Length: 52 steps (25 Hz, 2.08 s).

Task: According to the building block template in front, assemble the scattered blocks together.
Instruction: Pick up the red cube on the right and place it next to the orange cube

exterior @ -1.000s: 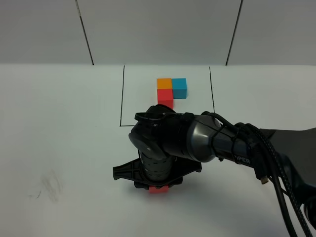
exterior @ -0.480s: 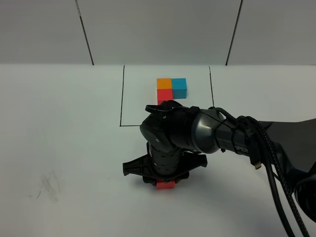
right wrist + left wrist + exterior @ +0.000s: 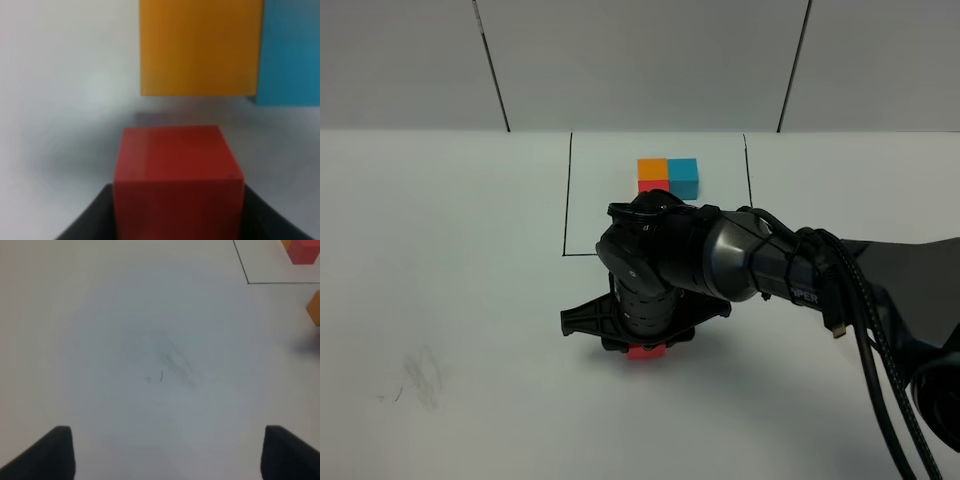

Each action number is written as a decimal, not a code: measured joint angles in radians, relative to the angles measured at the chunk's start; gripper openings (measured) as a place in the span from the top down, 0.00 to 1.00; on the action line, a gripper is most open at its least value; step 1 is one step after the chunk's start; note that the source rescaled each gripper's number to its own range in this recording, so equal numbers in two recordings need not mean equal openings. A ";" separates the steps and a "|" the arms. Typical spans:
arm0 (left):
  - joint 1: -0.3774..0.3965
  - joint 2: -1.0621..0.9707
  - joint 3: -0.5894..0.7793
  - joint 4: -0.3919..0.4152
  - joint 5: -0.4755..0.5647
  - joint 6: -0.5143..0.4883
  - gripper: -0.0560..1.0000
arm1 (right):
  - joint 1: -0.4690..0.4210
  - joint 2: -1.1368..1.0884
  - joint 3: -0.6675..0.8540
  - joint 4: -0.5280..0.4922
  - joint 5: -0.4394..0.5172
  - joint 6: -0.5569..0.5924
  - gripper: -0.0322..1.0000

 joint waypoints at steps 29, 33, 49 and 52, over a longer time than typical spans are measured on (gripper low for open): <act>0.000 0.000 0.000 0.001 0.000 0.000 0.33 | -0.005 0.021 -0.002 -0.063 -0.025 0.060 0.74; 0.000 0.000 0.000 0.001 0.000 0.000 0.33 | -0.008 0.021 -0.002 -0.063 -0.025 0.060 0.74; 0.000 0.000 0.000 0.001 0.000 0.000 0.33 | -0.011 0.112 -0.161 -0.022 0.109 0.005 0.74; 0.000 0.000 0.000 0.001 0.000 0.000 0.33 | -0.011 0.113 -0.161 -0.022 0.115 0.023 0.74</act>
